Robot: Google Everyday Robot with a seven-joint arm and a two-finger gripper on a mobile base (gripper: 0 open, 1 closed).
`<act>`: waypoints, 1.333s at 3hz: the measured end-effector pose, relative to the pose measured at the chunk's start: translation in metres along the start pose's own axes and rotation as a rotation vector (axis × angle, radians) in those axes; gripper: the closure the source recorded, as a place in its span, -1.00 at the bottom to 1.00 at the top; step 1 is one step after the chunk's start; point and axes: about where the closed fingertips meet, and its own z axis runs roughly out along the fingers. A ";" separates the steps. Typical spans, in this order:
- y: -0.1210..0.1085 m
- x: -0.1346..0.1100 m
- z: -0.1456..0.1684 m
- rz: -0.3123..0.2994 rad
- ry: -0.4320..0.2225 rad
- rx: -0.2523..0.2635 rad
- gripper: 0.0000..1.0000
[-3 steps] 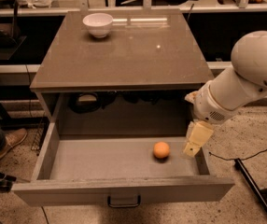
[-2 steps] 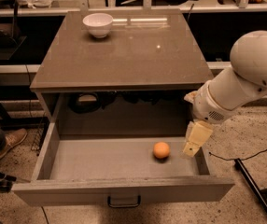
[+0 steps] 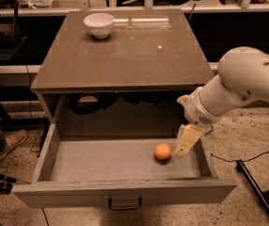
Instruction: Pick orange from top drawer and place on counter
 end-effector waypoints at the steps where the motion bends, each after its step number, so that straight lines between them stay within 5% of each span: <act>1: -0.007 0.003 0.037 -0.004 -0.019 -0.010 -1.00; 4: -0.008 0.012 0.101 0.018 -0.025 -0.065 -1.00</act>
Offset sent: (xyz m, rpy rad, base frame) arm 0.0257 0.0224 -0.0799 0.0368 0.0364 0.0248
